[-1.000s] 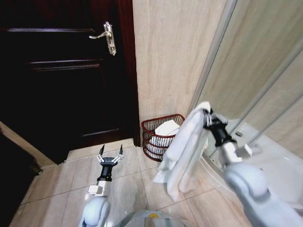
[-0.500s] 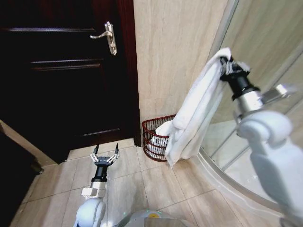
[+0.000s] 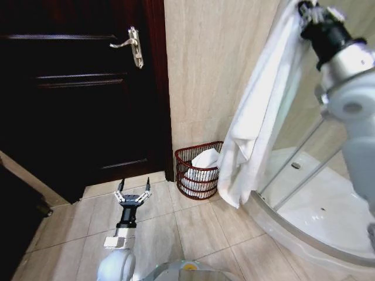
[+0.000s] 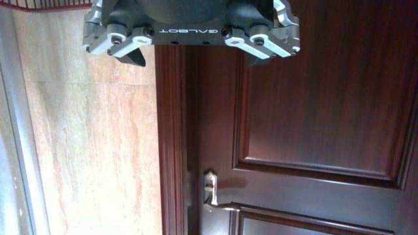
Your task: Discard the used towel into the hamper.
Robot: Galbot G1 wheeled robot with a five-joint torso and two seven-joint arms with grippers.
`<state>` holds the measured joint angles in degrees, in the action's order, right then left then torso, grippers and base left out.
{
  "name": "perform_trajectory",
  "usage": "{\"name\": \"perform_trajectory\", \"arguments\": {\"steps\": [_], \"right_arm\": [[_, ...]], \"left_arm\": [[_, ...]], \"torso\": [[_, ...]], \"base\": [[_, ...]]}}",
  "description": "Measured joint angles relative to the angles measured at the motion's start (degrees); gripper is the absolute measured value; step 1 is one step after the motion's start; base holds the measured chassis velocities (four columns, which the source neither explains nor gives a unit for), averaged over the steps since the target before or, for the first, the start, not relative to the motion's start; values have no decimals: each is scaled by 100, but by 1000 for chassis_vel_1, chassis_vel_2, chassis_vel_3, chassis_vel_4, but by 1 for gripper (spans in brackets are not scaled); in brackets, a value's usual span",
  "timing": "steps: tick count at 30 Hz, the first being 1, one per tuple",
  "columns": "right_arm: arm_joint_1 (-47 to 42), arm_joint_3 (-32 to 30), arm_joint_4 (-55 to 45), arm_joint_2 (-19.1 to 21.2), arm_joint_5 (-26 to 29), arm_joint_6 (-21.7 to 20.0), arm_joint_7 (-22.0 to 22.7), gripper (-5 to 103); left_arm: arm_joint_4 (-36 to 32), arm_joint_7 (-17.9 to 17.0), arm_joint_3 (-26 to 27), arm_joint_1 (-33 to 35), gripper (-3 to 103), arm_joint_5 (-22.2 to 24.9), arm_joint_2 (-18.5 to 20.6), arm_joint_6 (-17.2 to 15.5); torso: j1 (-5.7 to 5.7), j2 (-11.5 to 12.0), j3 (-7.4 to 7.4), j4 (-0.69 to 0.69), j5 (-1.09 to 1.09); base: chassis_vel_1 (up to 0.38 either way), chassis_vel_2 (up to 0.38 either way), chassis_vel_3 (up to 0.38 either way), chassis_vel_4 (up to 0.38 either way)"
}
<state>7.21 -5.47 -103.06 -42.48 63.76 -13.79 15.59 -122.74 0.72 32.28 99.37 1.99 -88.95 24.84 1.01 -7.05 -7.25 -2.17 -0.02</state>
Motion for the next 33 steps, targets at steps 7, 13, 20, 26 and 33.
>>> {"name": "perform_trajectory", "arguments": {"steps": [7, 13, 20, 26, 33], "right_arm": [[1641, 839, 1589, -874, -158, 87, -67, 5], [2297, 1230, 2689, -1712, -428, 300, -149, 5], [2140, 1222, 3062, -2248, -736, 362, -169, 5], [1577, 1072, 3224, -2468, -909, 502, -467, 5], [1364, 753, 3712, -3134, -1074, 576, -676, 5]], "left_arm": [[-19, -215, -198, 68, 100, -162, -91, -16], [83, -280, -183, 159, 100, -192, -127, 139], [99, -294, -87, 110, 100, -186, -138, 174], [76, -295, -117, 108, 100, -300, -7, 152], [181, -297, -333, 121, 100, -492, 1, 230]], "torso": [[0, 0, 0, 3, -1], [0, 0, 0, 0, -3], [0, -1, 1, 1, -3], [0, 0, 0, 5, 6], [0, 0, 0, 1, 0]], "base": [[0, 0, 0, 0], [0, 0, 0, 0], [0, 0, 0, 0], [0, 0, 0, 0], [0, 0, 0, 0]]}}
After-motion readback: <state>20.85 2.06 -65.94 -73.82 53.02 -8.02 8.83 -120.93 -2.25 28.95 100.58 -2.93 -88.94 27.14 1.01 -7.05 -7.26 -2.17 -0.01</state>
